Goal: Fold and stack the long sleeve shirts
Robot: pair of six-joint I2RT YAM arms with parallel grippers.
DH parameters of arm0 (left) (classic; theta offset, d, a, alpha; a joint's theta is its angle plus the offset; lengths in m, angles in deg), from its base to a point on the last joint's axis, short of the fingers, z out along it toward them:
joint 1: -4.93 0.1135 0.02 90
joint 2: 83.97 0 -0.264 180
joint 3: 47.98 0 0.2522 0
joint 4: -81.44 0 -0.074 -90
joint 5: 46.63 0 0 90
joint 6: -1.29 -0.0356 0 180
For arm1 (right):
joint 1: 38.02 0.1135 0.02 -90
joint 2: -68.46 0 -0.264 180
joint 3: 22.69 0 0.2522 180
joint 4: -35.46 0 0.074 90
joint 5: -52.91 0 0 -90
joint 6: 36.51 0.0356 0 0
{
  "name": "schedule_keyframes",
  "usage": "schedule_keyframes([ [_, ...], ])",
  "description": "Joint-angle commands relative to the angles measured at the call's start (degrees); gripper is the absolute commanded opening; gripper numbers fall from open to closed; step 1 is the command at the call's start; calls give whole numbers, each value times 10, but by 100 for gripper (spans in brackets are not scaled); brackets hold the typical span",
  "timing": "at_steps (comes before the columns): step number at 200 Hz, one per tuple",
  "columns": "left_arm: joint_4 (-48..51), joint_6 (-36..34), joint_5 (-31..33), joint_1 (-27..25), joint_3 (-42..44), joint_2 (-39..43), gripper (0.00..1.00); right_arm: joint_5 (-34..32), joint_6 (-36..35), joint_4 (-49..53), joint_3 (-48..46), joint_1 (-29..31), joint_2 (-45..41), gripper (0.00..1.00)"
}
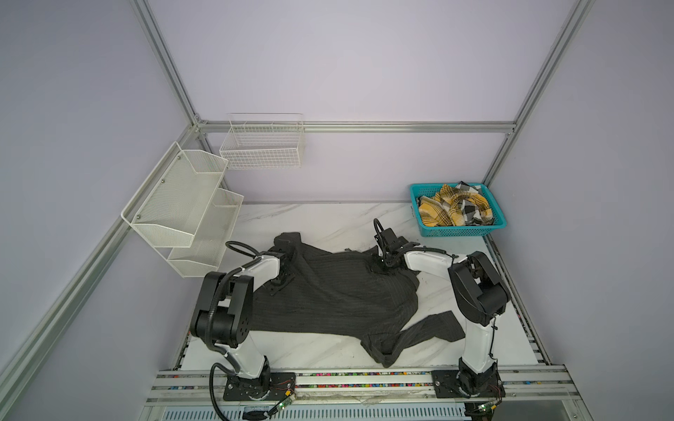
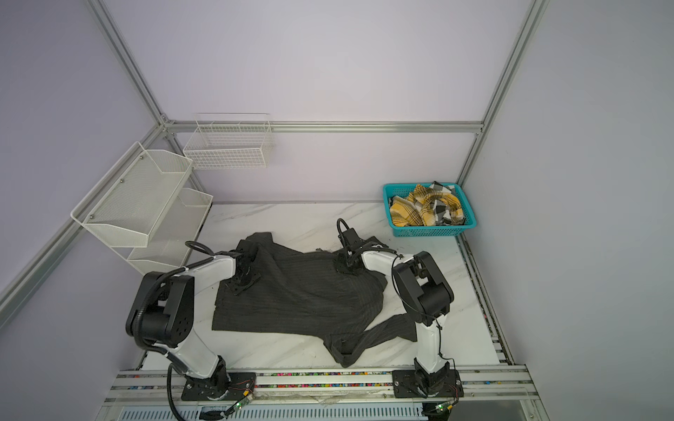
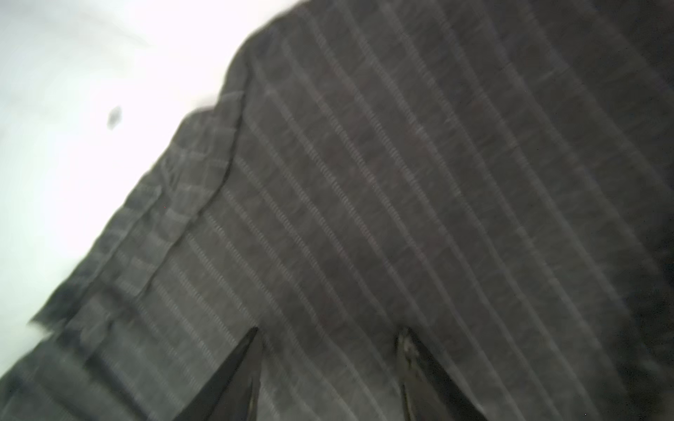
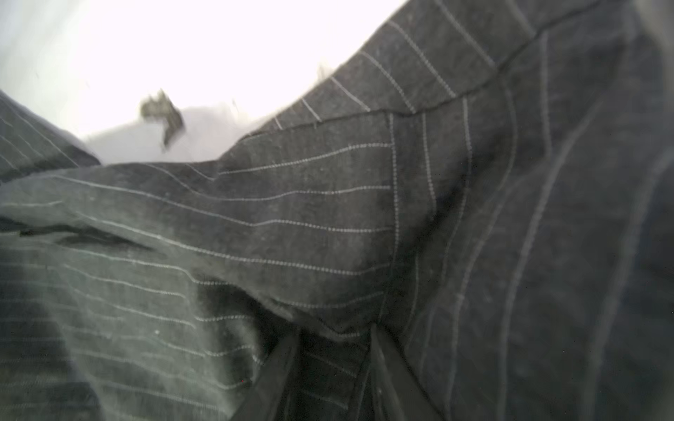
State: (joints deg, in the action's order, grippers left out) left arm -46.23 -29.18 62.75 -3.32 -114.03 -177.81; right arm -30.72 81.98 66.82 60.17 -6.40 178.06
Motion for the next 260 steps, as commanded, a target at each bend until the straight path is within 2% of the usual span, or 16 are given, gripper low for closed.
schedule_keyframes([
  [1,49,44,11,3,59,56,56,-15,22,67,-31,-8,-3,43],
  [16,63,40,16,3,61,74,56,-40,5,91,20,-15,-4,49],
  [30,72,21,19,3,28,80,58,-59,-17,121,94,-30,9,52],
  [54,77,-19,30,2,-81,70,65,-97,-47,168,218,-56,61,55],
  [81,60,-76,37,1,-217,19,74,-111,-62,198,302,-79,126,56],
  [117,56,-132,25,-1,-381,-106,77,-150,-70,233,357,-88,191,55],
  [154,56,-158,1,-6,-444,-192,78,-110,-92,241,349,-86,214,50],
  [162,56,-159,-1,-6,-447,-203,78,-111,-92,243,342,-86,218,46],
  [180,56,-158,2,-6,-444,-219,77,-135,-85,242,332,-87,222,21],
  [203,52,-158,10,-6,-438,-234,77,-157,-99,231,377,-92,222,0],
  [230,50,-155,25,-2,-424,-241,77,-147,-113,195,447,-93,200,0],
  [260,44,-147,31,4,-400,-232,78,-153,-97,68,380,-98,109,0],
])
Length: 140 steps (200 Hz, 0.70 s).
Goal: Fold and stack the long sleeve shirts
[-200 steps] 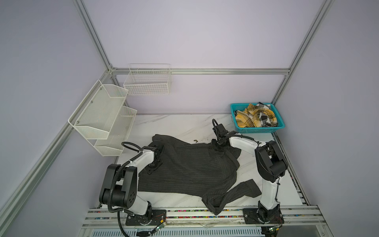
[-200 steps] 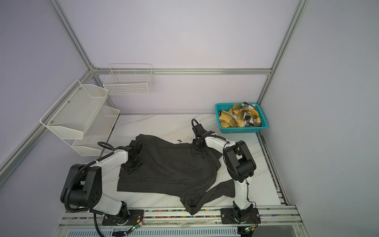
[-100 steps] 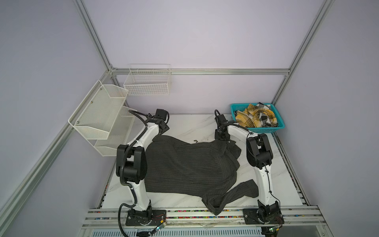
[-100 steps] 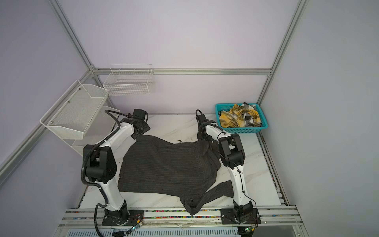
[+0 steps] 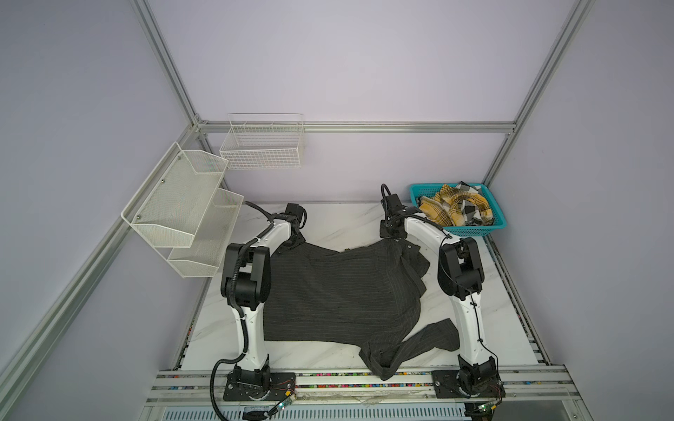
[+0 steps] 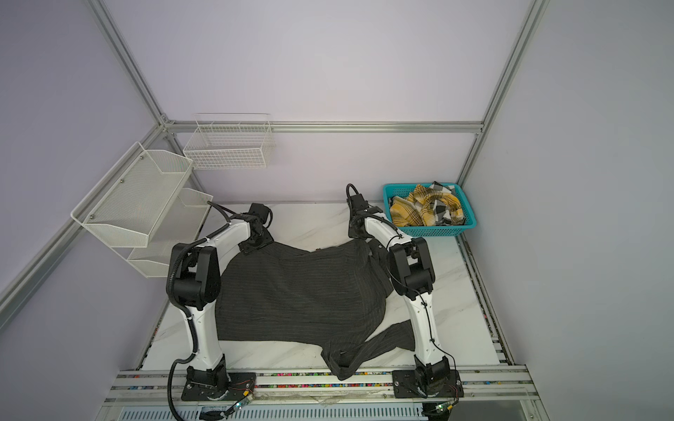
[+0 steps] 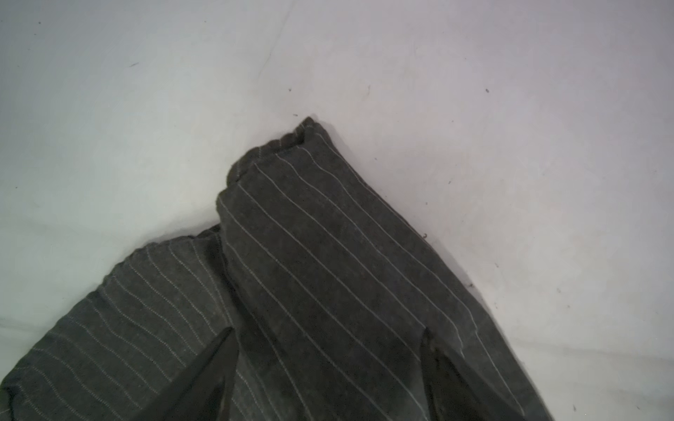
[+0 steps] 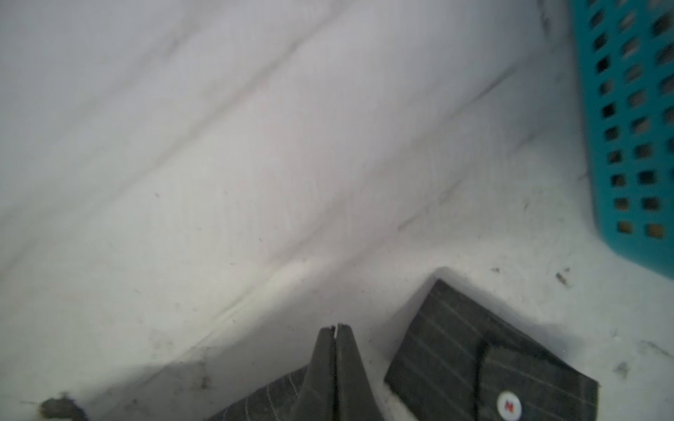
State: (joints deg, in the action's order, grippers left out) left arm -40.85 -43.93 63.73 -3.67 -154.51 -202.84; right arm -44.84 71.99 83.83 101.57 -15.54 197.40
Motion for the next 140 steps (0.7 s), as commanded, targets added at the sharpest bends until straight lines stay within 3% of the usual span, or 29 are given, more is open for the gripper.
schedule_keyframes([
  [1,-10,0,21,8,5,19,78,-12,3,-106,-38,-7,-87,0],
  [25,-15,5,26,16,28,32,78,7,29,-181,-108,-24,-123,0],
  [62,-21,-1,34,25,42,49,79,45,59,-216,-137,-51,-97,0],
  [75,-21,-6,26,25,34,44,79,66,64,-201,-120,-53,-76,45],
  [85,-19,-6,19,25,27,41,79,64,53,-168,-91,-53,-62,59],
  [119,-20,16,-16,22,26,44,76,35,40,-109,-105,-43,-113,61],
  [140,-38,19,-40,20,38,46,74,34,33,-50,-156,-17,-150,51],
])
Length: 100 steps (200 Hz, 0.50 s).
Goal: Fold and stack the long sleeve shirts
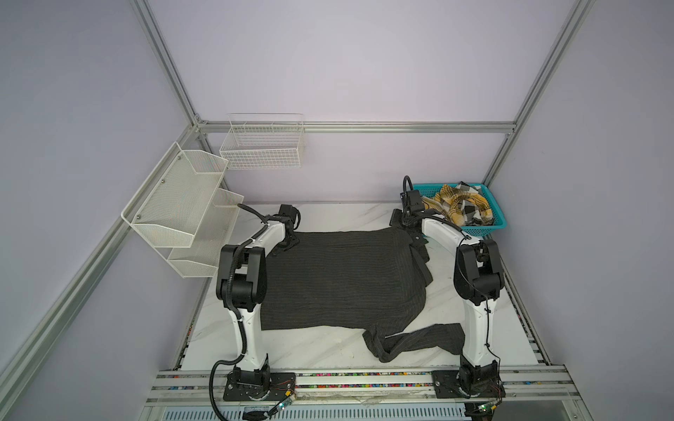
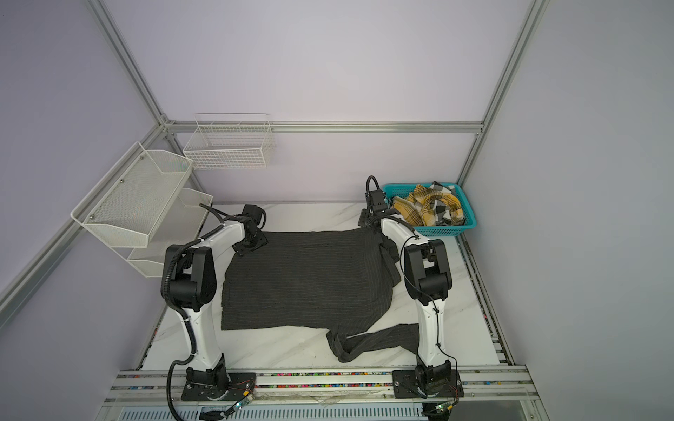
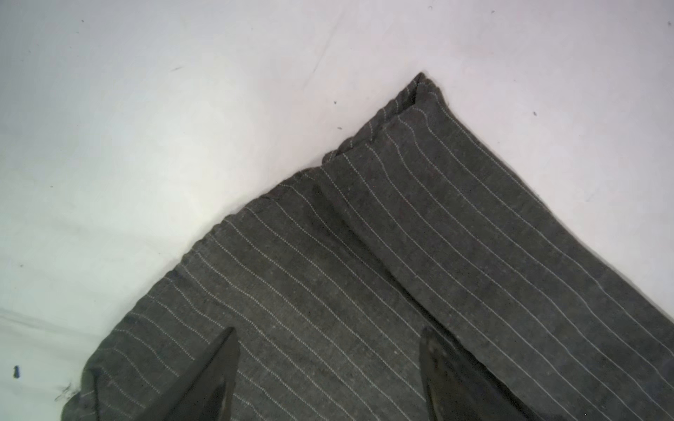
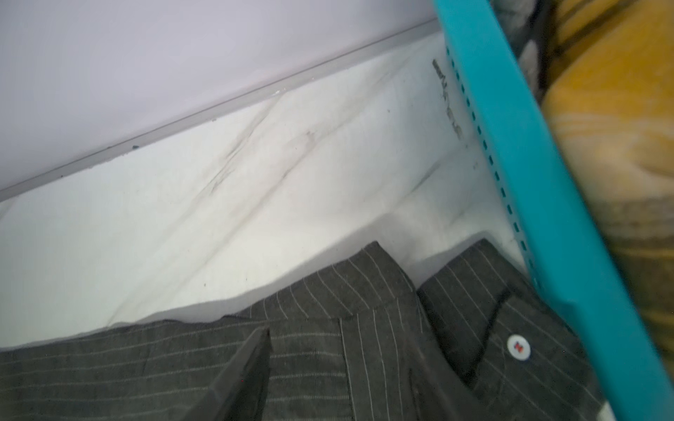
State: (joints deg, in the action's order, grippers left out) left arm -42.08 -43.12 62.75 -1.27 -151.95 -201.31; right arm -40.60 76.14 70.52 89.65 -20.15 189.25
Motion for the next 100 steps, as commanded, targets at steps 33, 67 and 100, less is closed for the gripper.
schedule_keyframes([
  [33,-56,14,-65,-4,45,31,68,40,28,87,-220,65,-132,34],
  [67,-65,16,-74,-4,79,30,66,97,43,24,-321,66,-137,31],
  [100,-67,15,-78,8,77,4,65,70,41,22,-278,52,-74,28],
])
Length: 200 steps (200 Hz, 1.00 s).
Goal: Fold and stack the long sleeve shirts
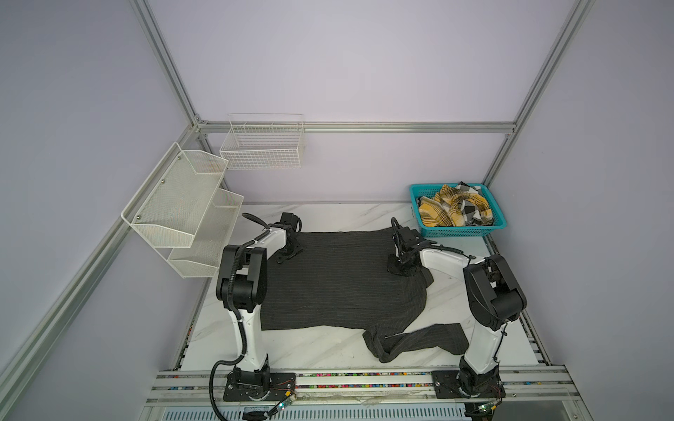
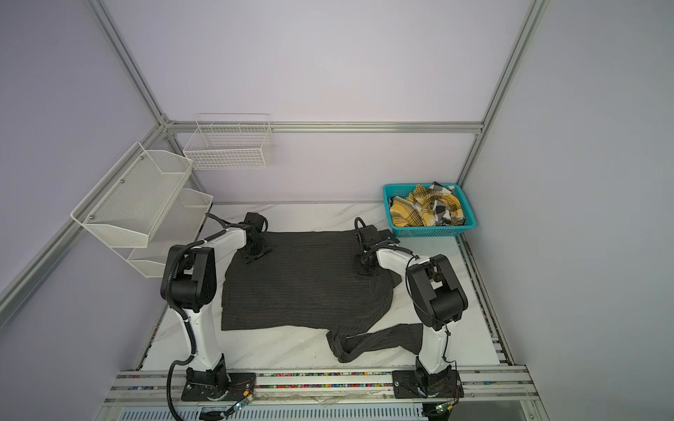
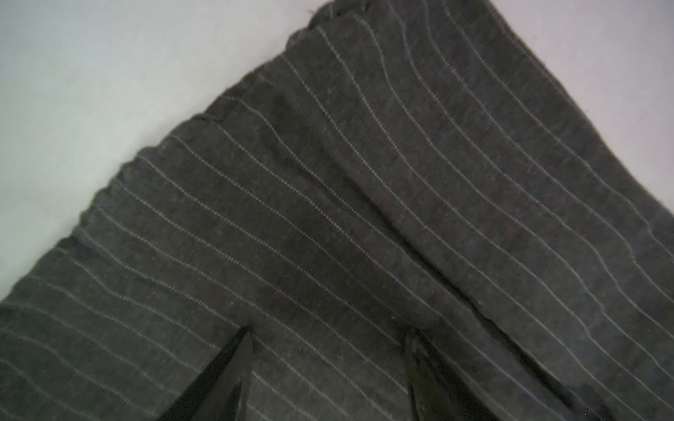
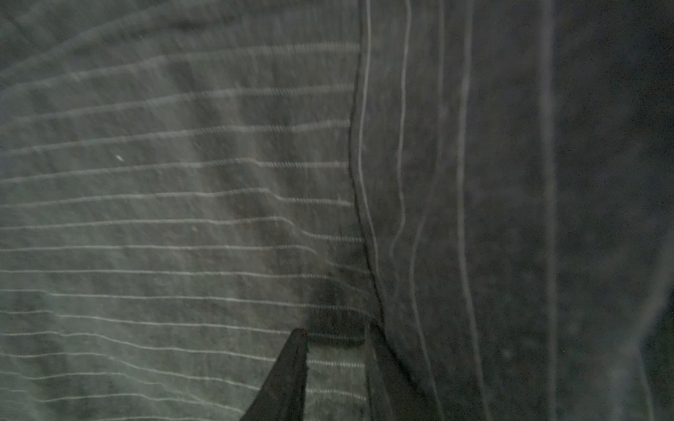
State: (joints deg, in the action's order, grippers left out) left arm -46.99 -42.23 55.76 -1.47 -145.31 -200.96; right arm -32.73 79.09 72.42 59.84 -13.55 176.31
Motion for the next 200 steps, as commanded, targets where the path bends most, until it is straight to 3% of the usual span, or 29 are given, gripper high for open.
schedule_keyframes([
  [1,-18,6,-9,11,10,0,65,-10,12,3,23,-14,57,28],
  [48,-1,-20,-4,47,-102,-76,63,-9,-14,35,218,-37,199,30],
  [64,0,-25,-16,49,-124,-66,66,8,-41,57,284,-37,212,34],
  [85,-9,-25,-37,42,-114,-8,73,9,-48,80,316,-35,180,47],
  [123,3,-12,-41,22,40,210,78,-46,-51,103,204,-10,25,65],
  [165,91,41,-19,9,290,462,78,-49,-9,83,-26,10,-134,68],
  [200,173,92,19,13,399,594,82,-33,20,81,-96,12,-171,67],
])
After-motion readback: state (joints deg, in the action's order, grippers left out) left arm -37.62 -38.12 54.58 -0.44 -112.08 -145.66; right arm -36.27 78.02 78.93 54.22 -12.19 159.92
